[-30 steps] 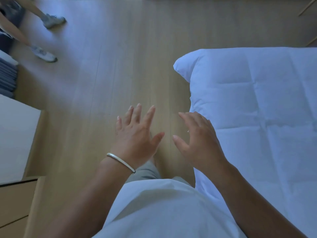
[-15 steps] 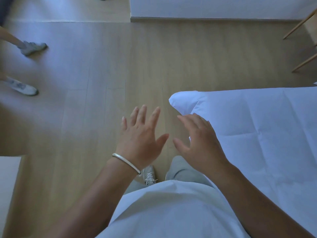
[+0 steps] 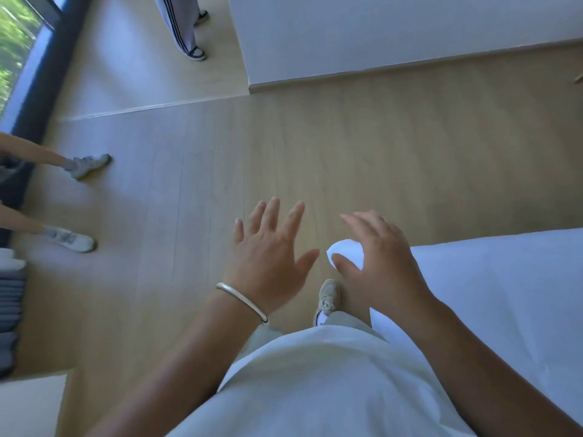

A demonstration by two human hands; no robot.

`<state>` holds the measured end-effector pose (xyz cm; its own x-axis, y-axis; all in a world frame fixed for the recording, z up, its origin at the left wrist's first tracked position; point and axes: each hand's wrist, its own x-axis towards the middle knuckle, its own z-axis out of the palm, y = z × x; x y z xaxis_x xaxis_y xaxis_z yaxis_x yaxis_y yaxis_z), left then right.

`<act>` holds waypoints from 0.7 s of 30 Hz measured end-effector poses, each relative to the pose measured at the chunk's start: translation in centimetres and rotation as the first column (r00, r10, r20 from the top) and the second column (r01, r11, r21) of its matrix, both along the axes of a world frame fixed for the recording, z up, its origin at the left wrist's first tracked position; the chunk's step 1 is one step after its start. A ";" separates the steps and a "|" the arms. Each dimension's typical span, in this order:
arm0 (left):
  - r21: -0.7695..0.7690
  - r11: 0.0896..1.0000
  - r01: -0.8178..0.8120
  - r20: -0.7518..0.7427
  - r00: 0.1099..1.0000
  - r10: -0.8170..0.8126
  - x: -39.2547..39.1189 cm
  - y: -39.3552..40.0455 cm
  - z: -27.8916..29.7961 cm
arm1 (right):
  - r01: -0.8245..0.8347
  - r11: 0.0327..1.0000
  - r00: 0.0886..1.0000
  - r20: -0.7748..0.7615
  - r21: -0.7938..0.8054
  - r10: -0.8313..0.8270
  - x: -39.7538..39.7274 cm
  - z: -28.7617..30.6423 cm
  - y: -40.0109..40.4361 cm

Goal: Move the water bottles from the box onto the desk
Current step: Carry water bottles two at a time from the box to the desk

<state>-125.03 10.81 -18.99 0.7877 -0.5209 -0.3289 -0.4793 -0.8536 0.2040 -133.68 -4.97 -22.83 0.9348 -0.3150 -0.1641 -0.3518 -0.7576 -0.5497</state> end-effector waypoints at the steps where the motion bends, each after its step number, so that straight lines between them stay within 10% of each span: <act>1: 0.004 1.000 0.012 0.003 1.000 -0.012 1.6 -1.5 0.4 | 0.021 1.000 1.000 0.009 0.003 -0.021 1.4 0.3 -1.7; 21: -0.094 0.892 0.441 -0.038 0.894 -0.446 29.1 -32.5 -0.7 | 0.484 0.874 0.874 -0.025 -0.044 -0.485 22.1 1.6 -26.1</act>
